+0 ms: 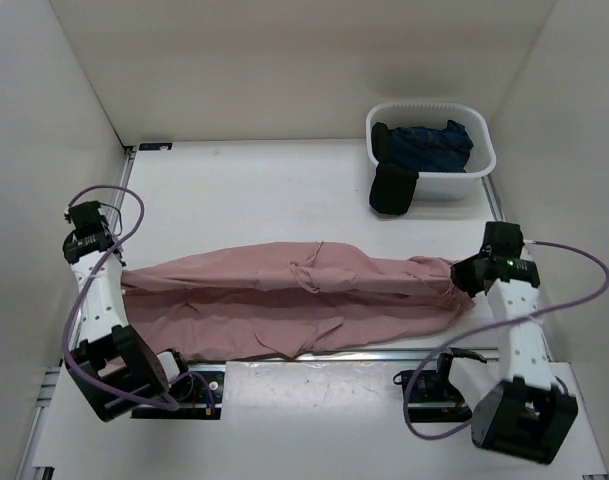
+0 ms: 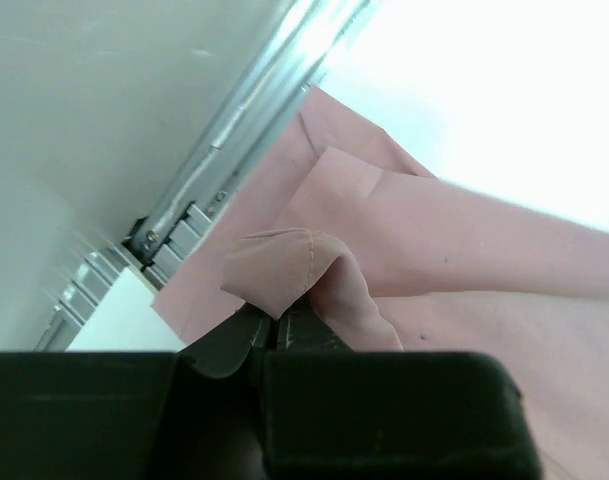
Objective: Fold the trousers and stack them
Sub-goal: Fold the trousers
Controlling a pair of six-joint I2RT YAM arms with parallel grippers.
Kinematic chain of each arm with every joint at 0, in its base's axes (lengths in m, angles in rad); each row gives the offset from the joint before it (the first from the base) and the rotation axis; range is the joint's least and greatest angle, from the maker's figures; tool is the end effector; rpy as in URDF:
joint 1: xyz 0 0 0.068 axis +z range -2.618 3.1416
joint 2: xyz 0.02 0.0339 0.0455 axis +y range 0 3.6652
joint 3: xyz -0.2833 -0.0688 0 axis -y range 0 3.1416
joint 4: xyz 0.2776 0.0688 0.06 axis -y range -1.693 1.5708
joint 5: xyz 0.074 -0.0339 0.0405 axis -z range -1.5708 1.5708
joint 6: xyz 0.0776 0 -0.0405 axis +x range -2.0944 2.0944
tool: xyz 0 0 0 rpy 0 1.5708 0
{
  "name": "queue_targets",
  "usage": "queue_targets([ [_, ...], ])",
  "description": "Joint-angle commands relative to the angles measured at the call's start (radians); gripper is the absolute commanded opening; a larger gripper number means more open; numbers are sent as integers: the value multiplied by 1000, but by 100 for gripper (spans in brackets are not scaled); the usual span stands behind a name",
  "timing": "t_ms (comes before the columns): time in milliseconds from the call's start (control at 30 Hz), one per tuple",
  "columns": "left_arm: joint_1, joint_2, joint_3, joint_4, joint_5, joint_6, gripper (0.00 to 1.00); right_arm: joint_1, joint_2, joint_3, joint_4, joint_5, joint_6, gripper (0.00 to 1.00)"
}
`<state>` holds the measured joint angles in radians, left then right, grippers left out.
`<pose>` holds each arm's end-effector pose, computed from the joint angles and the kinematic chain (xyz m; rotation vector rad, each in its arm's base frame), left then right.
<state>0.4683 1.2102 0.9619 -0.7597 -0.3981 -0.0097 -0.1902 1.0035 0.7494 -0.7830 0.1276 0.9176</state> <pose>0.2376 0.1539 0.2454 -0.7633 2.4920 0.6821 0.2224 -0.0529 0.2107 1.4047 2.1849 0.0975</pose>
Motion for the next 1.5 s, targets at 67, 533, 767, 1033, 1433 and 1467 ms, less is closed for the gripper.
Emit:
queue_targets([
  [67, 44, -109, -67, 20, -217, 10, 14, -15, -176, -13, -174, 109, 32, 0],
  [533, 66, -201, -509, 31, -335, 10, 14, -15, -210, -275, -202, 87, 104, 0],
  [767, 66, -201, -604, 77, -413, 10, 45, -15, -201, -301, -202, 112, 95, 39],
  [1033, 66, -115, -137, -220, -244, 10, 100, 75, -200, -58, -292, 348, 21, 72],
  [1433, 66, 163, -126, -157, -172, 10, 87, 195, -25, -71, -67, 164, -94, 53],
  [1467, 66, 185, -164, -132, -182, 10, 87, 195, -8, -87, -56, 123, -94, 52],
])
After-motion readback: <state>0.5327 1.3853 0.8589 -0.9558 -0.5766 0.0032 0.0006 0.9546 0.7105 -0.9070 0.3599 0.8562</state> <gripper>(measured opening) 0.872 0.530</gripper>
